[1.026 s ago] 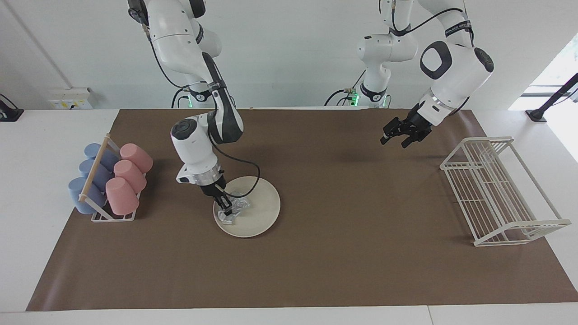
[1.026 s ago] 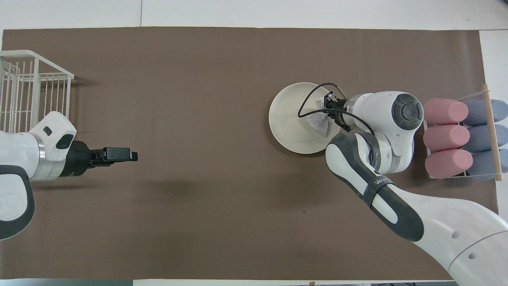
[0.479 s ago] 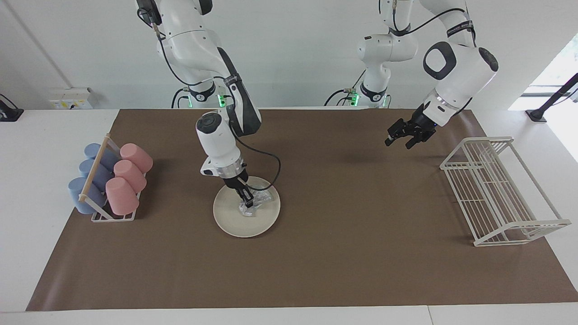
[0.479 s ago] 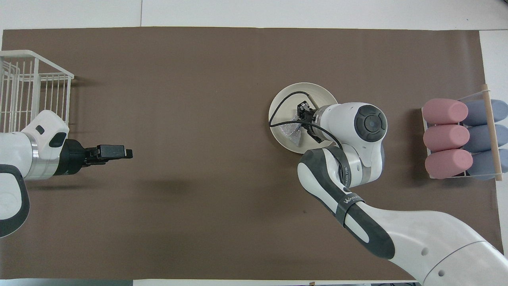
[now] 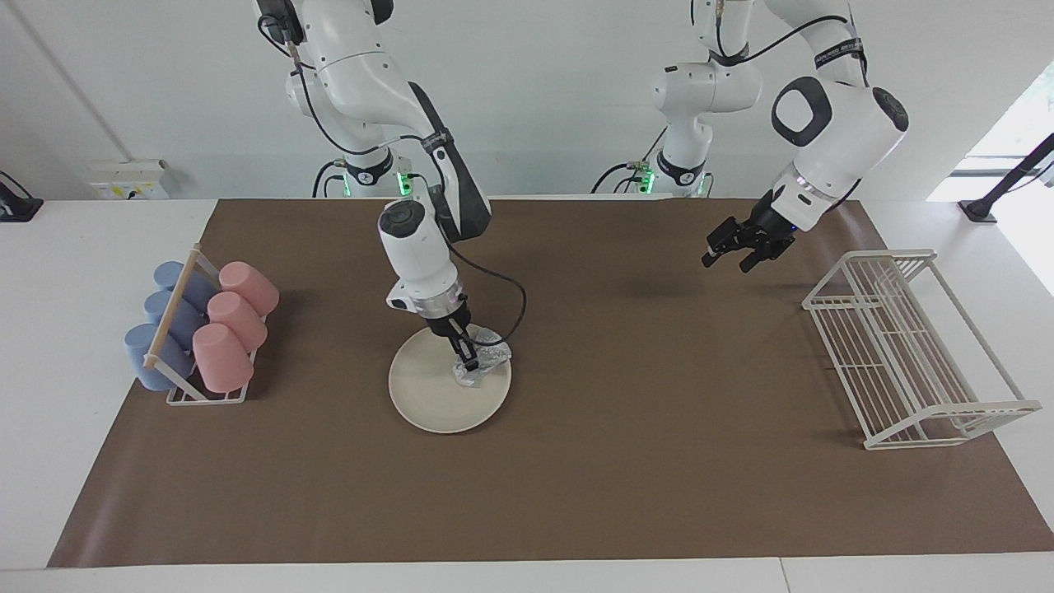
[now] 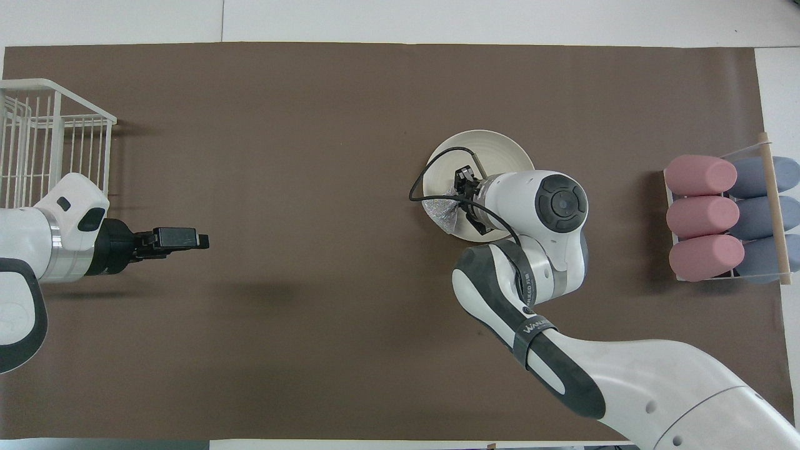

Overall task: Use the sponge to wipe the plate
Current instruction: 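Wipe the plate surface with the scrubber using the right gripper, then lift the scrubber off the plate toward the left gripper with the right gripper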

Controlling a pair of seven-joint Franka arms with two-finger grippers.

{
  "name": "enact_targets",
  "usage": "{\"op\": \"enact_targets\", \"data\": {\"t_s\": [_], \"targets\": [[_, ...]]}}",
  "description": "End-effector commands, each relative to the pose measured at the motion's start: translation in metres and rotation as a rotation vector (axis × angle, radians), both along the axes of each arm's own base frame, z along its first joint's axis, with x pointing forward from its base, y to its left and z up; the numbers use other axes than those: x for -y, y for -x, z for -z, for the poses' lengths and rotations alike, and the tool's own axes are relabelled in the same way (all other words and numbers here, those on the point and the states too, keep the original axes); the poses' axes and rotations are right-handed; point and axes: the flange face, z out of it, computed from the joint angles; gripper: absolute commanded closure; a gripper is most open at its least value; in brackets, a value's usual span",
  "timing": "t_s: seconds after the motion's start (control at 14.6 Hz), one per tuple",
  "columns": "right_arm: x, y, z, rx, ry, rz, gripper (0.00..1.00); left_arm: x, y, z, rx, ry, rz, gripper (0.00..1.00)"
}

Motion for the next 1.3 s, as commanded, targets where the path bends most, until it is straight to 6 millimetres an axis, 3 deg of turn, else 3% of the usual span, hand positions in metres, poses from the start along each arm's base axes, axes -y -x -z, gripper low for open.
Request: {"op": "enact_targets", "data": {"t_s": [0.0, 0.14, 0.27, 0.34, 0.62, 0.75, 0.89, 1.03, 1.23], "targets": [[-0.002, 0.011, 0.017, -0.026, -0.003, 0.021, 1.0, -0.005, -0.008, -0.003, 0.011, -0.023, -0.063, 0.0], [-0.007, 0.003, 0.004, -0.015, -0.014, 0.023, 1.0, 0.004, -0.013, -0.004, 0.011, -0.02, -0.126, 0.0], [-0.012, 0.0, -0.02, -0.038, -0.016, 0.017, 1.0, 0.046, -0.007, -0.004, 0.008, -0.02, -0.066, 0.0], [-0.013, -0.001, -0.035, -0.054, -0.015, 0.01, 1.0, 0.047, -0.007, -0.004, 0.009, -0.02, -0.063, 0.0], [-0.008, 0.016, -0.133, -0.12, -0.008, -0.003, 1.0, 0.054, -0.006, -0.005, 0.002, -0.018, -0.078, 0.0], [-0.007, 0.031, -0.188, -0.158, -0.005, 0.016, 1.0, 0.056, -0.007, -0.008, -0.014, -0.011, -0.131, 0.0], [-0.006, 0.046, -0.23, -0.175, -0.003, 0.037, 1.0, 0.062, -0.012, -0.016, -0.009, 0.003, -0.134, 0.0], [-0.002, 0.059, -0.258, -0.18, 0.003, 0.068, 1.0, 0.091, -0.007, -0.022, -0.017, 0.038, -0.123, 0.0], [-0.027, 0.08, -0.278, -0.212, 0.031, 0.132, 1.0, 0.099, -0.01, -0.044, -0.077, 0.263, -0.26, 0.0]]}}
